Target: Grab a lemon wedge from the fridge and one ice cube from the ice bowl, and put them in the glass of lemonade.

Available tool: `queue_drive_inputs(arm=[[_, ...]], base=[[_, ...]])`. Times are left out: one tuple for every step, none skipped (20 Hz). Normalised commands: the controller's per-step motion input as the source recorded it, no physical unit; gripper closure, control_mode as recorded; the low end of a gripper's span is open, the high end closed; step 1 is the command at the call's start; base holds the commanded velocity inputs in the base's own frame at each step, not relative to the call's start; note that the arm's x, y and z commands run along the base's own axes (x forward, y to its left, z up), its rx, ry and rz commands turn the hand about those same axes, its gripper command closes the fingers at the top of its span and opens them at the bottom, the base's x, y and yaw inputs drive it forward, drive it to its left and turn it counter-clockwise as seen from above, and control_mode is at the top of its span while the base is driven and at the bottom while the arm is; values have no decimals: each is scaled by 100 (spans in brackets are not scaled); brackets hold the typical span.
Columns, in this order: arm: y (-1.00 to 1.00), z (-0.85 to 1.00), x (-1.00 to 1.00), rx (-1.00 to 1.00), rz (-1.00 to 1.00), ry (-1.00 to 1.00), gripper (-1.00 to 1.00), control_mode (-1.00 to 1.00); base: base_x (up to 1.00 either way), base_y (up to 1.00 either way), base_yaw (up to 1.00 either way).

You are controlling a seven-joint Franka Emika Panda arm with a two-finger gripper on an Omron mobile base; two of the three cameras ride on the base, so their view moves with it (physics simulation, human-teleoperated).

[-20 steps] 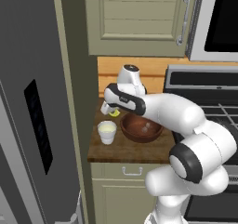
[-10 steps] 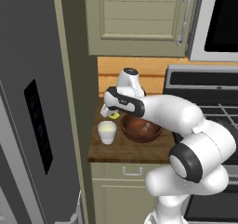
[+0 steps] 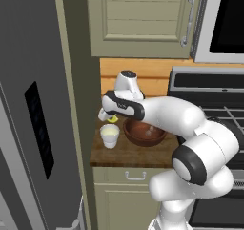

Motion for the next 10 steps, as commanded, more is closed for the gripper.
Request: queue_drive_inputs(arm=[[0, -1, -6, 0, 0, -1, 100, -100], [0, 0, 0, 0, 0, 0, 100, -100], [0, 0, 0, 0, 0, 0, 100, -100], [0, 0, 0, 0, 0, 0, 100, -100], [0, -1, 0, 0, 0, 0, 100, -100], [0, -7, 0, 0, 0, 0, 100, -100], [0, -8, 0, 0, 0, 0, 100, -100], [0, -10, 0, 0, 0, 0, 100, -100], [0, -9, 0, 0, 0, 0, 100, -100], [0, -9, 0, 0, 0, 0, 100, -100]], base=[[0, 0, 0], [0, 0, 0], [0, 0, 0], [0, 0, 0], [0, 0, 0], [0, 0, 0], [0, 0, 0], [0, 0, 0], [0, 0, 0], [0, 0, 0]])
